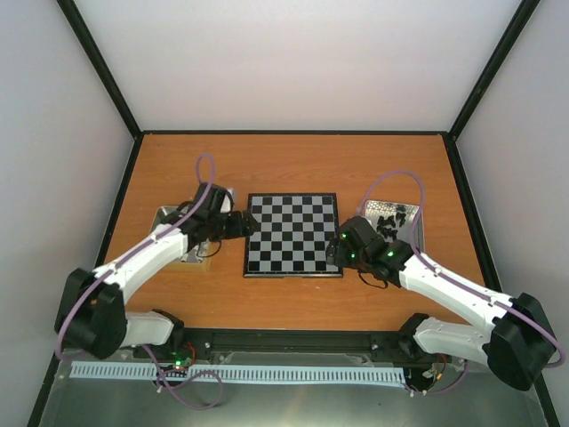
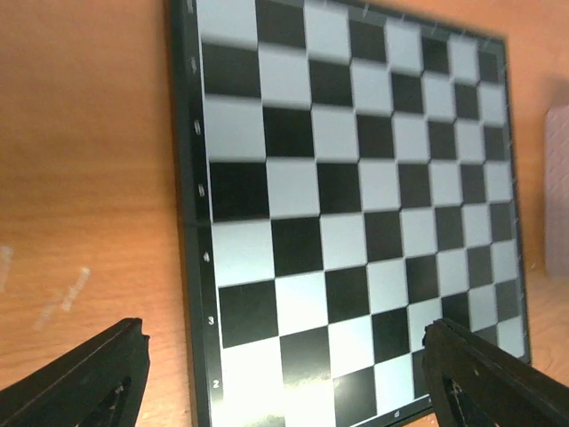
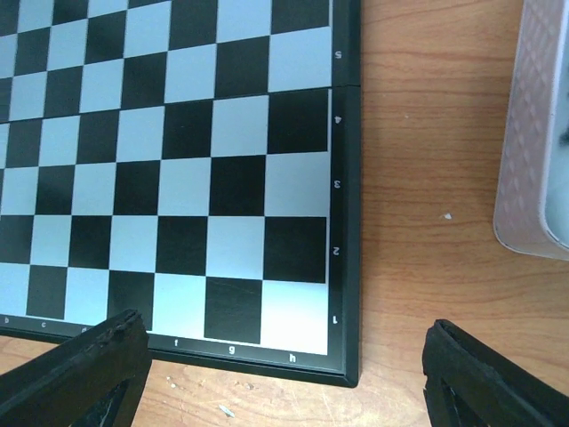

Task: Set up the chess pieces on the board
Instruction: Move the chessboard to the center of the board, then pick up the chess piece from the storage box.

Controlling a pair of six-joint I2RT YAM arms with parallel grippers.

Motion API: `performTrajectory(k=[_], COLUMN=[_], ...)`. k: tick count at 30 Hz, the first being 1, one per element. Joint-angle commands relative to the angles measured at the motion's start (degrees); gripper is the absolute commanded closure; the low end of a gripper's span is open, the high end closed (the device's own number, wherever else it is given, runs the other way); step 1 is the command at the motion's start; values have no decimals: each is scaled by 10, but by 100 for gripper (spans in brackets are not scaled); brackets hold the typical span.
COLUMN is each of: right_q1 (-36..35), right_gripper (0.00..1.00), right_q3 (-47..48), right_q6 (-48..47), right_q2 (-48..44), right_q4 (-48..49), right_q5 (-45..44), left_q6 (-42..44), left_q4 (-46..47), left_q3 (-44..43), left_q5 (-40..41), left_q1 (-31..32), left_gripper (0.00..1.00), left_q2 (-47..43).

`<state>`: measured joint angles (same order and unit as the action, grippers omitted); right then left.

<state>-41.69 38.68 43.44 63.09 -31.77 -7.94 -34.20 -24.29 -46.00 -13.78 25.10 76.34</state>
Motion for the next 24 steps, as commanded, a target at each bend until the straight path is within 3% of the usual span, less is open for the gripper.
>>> performTrajectory(k=[1,4,6,9,13,17,20,24], right_q1=[-5,-5,-5,-5,-5,-5,-5,-4], right_gripper=[16,17,17,20,22,25,26,26], right_q3=[12,16,19,18,20,52,74,90], right_q6=[-21,-31,-31,-29,-38,-65,-77,-90], right_q2=[-5,7,19,43,83,121,132,120], right_q4=[28,37,45,71,109,96,71,36], right_q5=[10,4,3,5,4,-12,-24,-41], left_q6=[28,21,33,53,64,86,129,149], left_q4=[-98,-142,-161,-177,-181,-165,-150,-170], left_q3=[-56,-70,-73,-74,-73,-64,-80,-125], left_q5=[117,191,186,187,186,120,47,55], left_q1=[2,-16,-64,-134,-177,-235,-253,-255], left_gripper=[15,21,32,40,42,44,35,35], left_q2=[-71,-108,-115,-116,-94,-32,36,93])
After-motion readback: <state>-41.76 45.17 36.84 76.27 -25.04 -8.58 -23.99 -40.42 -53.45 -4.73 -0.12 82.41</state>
